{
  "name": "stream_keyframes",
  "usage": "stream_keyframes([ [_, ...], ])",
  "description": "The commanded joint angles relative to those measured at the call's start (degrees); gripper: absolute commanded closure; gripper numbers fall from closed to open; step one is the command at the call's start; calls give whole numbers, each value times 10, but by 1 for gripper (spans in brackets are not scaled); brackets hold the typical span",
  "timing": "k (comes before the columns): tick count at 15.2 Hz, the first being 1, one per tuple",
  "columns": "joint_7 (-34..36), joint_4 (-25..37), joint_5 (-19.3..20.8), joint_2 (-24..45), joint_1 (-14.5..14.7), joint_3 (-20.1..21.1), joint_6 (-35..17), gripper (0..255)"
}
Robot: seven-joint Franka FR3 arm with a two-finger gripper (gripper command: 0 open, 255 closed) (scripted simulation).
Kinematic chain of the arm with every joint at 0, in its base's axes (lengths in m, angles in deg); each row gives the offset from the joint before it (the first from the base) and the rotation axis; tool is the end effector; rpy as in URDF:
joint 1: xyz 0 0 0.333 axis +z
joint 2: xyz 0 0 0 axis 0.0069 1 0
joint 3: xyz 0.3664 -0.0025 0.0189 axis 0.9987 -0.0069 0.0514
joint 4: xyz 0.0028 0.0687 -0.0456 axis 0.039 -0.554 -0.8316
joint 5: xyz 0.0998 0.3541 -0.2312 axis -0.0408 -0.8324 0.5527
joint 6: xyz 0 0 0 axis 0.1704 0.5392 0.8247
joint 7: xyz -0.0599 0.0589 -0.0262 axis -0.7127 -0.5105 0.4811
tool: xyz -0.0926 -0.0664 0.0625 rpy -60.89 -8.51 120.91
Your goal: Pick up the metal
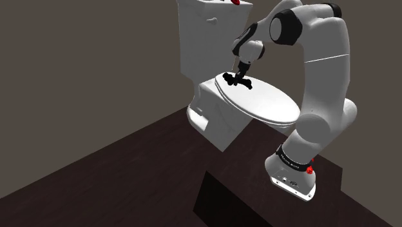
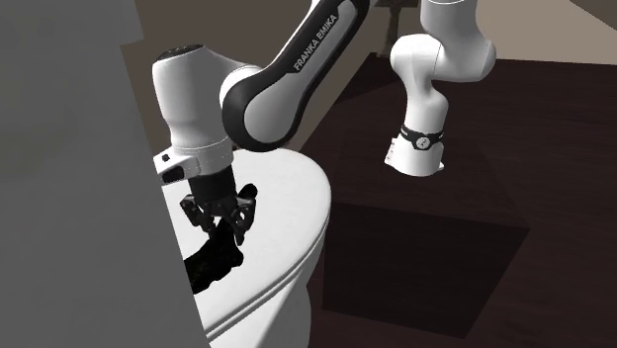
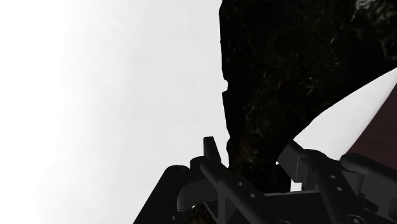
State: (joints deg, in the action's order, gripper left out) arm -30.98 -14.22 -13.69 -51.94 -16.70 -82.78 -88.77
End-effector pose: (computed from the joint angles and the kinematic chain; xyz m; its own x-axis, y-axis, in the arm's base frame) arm 0.5360 -0.4560 0.2171 0.9978 0.0531 0.0404 0.0552 -0.9971 -0.0526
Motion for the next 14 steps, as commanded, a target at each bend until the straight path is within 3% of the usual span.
stream_keyframes([
  [1, 4, -1, 6, -11, 3, -5, 9, 255],
  [14, 28, 8, 41, -65, 20, -29, 66, 255],
])
